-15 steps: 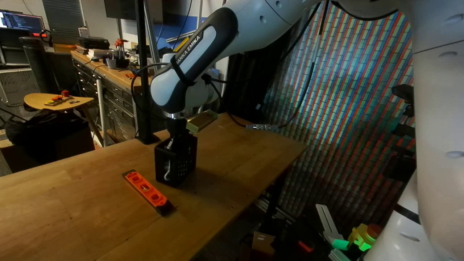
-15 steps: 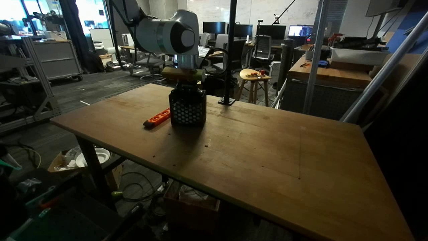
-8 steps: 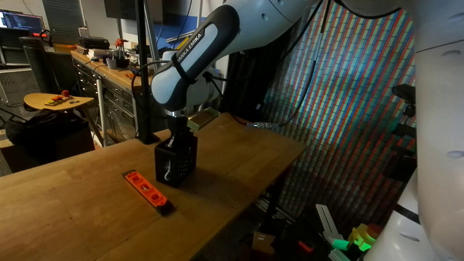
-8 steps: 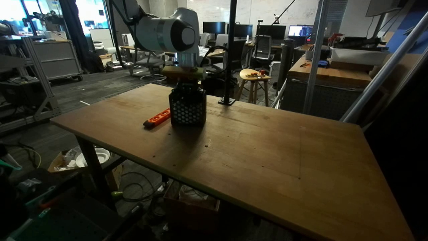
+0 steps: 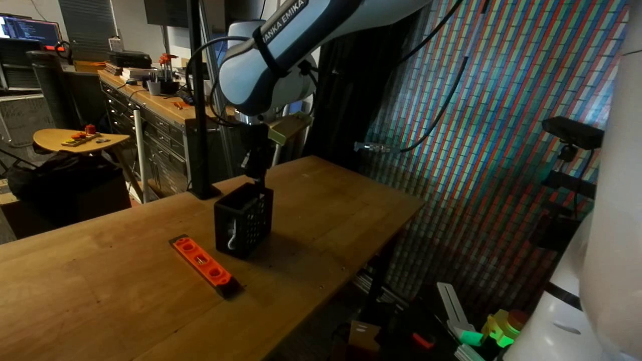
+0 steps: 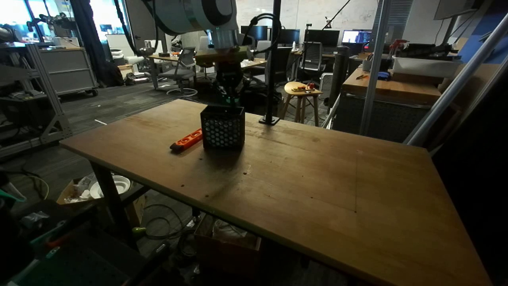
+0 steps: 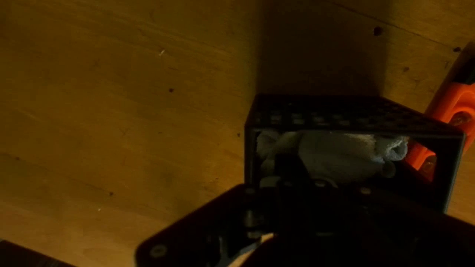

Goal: Put the white towel in the black basket.

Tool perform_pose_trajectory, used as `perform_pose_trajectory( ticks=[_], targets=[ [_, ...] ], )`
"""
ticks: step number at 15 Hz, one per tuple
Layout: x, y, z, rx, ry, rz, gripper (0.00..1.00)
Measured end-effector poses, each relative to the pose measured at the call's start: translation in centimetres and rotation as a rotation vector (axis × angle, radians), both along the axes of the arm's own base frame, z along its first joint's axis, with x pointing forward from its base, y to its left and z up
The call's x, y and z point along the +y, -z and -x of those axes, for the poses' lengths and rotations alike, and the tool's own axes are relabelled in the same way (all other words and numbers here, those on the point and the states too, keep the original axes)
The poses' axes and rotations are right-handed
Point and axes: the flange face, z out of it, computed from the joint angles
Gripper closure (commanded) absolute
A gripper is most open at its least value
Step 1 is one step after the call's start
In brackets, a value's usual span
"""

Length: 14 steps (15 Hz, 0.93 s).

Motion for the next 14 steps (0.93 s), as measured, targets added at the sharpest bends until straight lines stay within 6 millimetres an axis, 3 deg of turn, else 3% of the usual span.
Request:
perform_pose_trajectory(
  ticks=[1,3,4,7,14],
  targets=[
    [-0.2,-1.2,0.1,-0.013,0.003,0.01,0.94],
    [-0.5,-3.4,0.5,-0.036,0.016,0.029,0.69],
    [-0.7,-4.3,0.8,-0.047,0.024,0.037,0.91],
    [-0.8,-6.1,1.9,-0.063,0.046,0.057,0.69],
    [-0.7,-6.0,2.3,-0.058,0.053,0.058,0.69]
  ],
)
